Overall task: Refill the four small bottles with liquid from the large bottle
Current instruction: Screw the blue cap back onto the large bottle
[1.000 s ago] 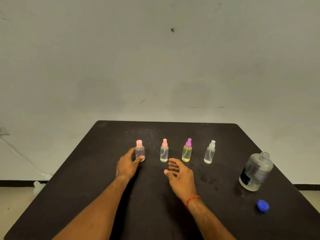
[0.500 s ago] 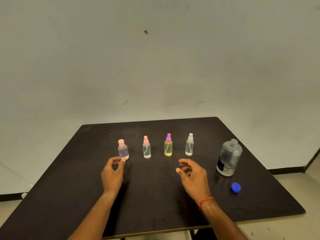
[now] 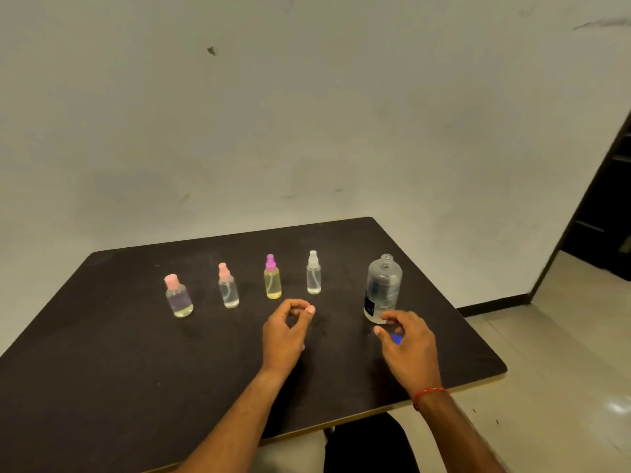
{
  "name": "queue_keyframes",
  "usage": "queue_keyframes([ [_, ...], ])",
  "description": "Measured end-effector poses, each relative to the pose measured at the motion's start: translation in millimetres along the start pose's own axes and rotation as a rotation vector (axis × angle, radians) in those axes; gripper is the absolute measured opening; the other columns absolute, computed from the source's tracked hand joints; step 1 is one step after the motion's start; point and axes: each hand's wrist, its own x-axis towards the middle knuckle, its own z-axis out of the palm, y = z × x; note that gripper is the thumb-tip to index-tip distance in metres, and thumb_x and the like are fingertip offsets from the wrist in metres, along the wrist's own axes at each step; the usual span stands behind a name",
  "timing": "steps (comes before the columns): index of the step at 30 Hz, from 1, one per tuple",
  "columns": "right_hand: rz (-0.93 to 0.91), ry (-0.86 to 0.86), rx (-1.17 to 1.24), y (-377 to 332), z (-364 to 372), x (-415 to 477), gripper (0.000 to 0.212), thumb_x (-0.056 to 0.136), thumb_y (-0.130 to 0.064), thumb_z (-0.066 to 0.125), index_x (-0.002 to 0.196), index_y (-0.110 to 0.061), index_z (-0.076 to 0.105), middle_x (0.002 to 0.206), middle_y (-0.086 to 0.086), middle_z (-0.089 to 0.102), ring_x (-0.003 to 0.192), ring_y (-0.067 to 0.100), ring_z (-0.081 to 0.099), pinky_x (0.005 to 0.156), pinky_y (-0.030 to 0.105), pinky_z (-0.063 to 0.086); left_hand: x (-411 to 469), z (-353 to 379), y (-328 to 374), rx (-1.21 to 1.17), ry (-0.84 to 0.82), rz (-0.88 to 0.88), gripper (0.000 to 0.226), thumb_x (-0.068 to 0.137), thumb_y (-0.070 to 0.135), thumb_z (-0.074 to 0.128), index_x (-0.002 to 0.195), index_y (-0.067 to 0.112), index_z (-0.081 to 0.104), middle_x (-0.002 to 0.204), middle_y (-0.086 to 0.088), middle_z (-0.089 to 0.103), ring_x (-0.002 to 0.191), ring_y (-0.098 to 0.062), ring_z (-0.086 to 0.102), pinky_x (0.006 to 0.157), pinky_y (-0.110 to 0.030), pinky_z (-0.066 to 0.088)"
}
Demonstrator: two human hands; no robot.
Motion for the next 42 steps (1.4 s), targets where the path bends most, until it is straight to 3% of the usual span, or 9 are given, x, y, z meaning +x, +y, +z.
queue_keyframes([
  [6, 0.136, -0.079, -0.106, 22.1, -12.2, 8.4, 0.043, 0.079, -0.028, 0.078, 0.119, -0.024, 0.062, 0.117, -0.004, 0.055, 0.107, 0.012, 0.056, 0.097, 0.037, 0.052, 2.3, 64.5, 3.1, 0.002, -0.149, -0.032, 0.035, 0.088, 0.035, 0.078, 0.118, 0.030, 0.062, 0.112, 0.009, 0.065, 0.057, -0.012, 0.057, 0.047, -0.023, 0.049],
  [9, 0.161, -0.139, -0.105, 27.4, -10.6, 8.8, 0.045, 0.077, -0.034, 0.079, 0.118, -0.024, 0.061, 0.115, -0.006, 0.055, 0.107, 0.011, 0.055, 0.096, 0.035, 0.052, 8.6, 85.0, -1.1, 0.034, -0.211, -0.020, 0.060, 0.078, 0.049, 0.082, 0.129, 0.038, 0.054, 0.124, 0.018, 0.058, 0.082, -0.014, 0.063, 0.052, -0.024, 0.054],
  [12, 0.116, -0.191, -0.163, 28.6, -9.7, 7.6, 0.039, 0.077, -0.036, 0.079, 0.111, -0.025, 0.063, 0.106, -0.009, 0.055, 0.103, 0.008, 0.051, 0.093, 0.029, 0.050, 19.6, 98.9, -7.7, 0.130, -0.271, 0.006, 0.084, 0.065, 0.068, 0.081, 0.137, 0.046, 0.046, 0.133, 0.021, 0.055, 0.114, -0.011, 0.062, 0.082, -0.044, 0.062],
  [14, 0.079, -0.195, -0.192, 28.7, -9.9, 6.7, 0.034, 0.078, -0.035, 0.079, 0.108, -0.025, 0.065, 0.101, -0.010, 0.055, 0.097, 0.007, 0.051, 0.089, 0.025, 0.049, 24.7, 105.1, -7.9, 0.191, -0.310, 0.018, 0.090, 0.065, 0.066, 0.082, 0.143, 0.042, 0.044, 0.140, 0.017, 0.054, 0.126, -0.006, 0.055, 0.100, -0.041, 0.055],
  [17, 0.085, -0.185, -0.170, 29.6, -11.4, 6.9, 0.031, 0.079, -0.030, 0.079, 0.106, -0.025, 0.066, 0.098, -0.010, 0.059, 0.088, 0.006, 0.055, 0.082, 0.021, 0.048, 29.7, 112.7, -4.7, 0.222, -0.343, 0.047, 0.089, 0.069, 0.058, 0.085, 0.146, 0.037, 0.045, 0.142, 0.016, 0.056, 0.129, -0.003, 0.052, 0.108, -0.029, 0.045],
  [27, 0.219, 0.001, 0.350, 21.4, -24.0, 24.9, 0.032, 0.078, -0.015, 0.079, 0.107, -0.024, 0.070, 0.086, 0.000, 0.073, 0.071, 0.011, 0.072, 0.066, 0.024, 0.059, 30.1, 116.6, -4.6, 0.276, -0.355, 0.114, 0.067, 0.073, 0.060, 0.081, 0.131, 0.041, 0.053, 0.123, 0.017, 0.068, 0.112, -0.003, 0.064, 0.097, -0.035, 0.055],
  [32, 0.229, 0.105, 0.423, 5.1, -29.1, 57.4, 0.033, 0.076, -0.009, 0.080, 0.106, -0.021, 0.074, 0.103, 0.000, 0.073, 0.094, 0.014, 0.068, 0.090, 0.036, 0.056, 28.7, 114.3, -6.7, 0.258, -0.365, 0.126, 0.066, 0.075, 0.054, 0.083, 0.132, 0.041, 0.053, 0.127, 0.018, 0.066, 0.117, -0.002, 0.060, 0.102, -0.032, 0.052],
  [36, 0.183, 0.149, 0.486, -12.2, -36.9, 78.5, 0.030, 0.086, -0.008, 0.070, 0.115, -0.017, 0.071, 0.113, 0.003, 0.070, 0.093, 0.012, 0.069, 0.094, 0.040, 0.055, 29.0, 111.7, -6.7, 0.224, -0.368, 0.123, 0.065, 0.076, 0.050, 0.083, 0.133, 0.039, 0.054, 0.127, 0.018, 0.065, 0.118, -0.001, 0.059, 0.105, -0.030, 0.049],
  [42, 0.012, 0.113, 0.326, -30.3, -41.7, 93.7, 0.029, 0.085, -0.008, 0.072, 0.112, -0.019, 0.072, 0.113, 0.002, 0.071, 0.097, 0.012, 0.066, 0.083, 0.013, 0.050, 27.4, 110.8, -5.4, 0.195, -0.379, 0.117, 0.067, 0.077, 0.046, 0.084, 0.136, 0.038, 0.054, 0.129, 0.019, 0.064, 0.120, 0.000, 0.057, 0.105, -0.024, 0.046],
])
